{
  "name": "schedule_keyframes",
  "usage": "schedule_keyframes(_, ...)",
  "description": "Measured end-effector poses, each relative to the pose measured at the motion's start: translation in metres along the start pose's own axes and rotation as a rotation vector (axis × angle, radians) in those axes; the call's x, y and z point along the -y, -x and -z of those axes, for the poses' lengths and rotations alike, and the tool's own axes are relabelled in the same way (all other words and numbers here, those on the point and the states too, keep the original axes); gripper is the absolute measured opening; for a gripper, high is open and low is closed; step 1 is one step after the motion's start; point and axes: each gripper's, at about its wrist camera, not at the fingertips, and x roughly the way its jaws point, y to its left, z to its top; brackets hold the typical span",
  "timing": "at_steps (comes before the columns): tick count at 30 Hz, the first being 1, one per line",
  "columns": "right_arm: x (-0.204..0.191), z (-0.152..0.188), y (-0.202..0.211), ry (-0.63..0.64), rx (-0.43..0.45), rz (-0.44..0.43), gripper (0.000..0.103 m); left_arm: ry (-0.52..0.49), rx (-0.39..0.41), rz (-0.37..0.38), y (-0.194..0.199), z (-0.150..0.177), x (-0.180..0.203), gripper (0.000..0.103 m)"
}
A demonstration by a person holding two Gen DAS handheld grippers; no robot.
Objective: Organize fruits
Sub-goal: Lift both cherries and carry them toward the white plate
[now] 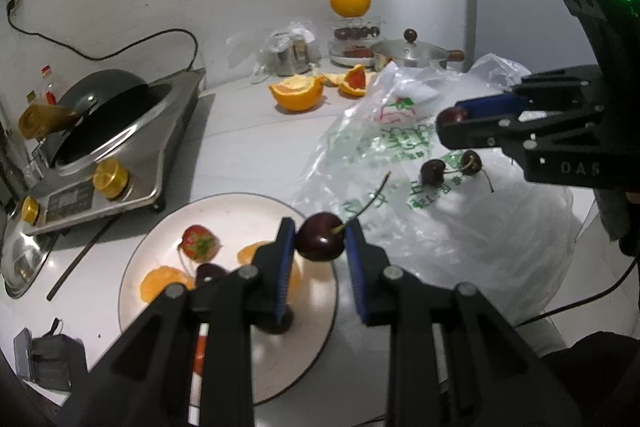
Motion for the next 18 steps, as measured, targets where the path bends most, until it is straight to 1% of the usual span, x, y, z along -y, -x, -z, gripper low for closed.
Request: schedule_keyframes(18,-0.063,-0.02,-0.018,0.092,-0.017,-0.055,0.03,0.091,-0.01,-0.075,0.023,0.035,-0.058,0.026)
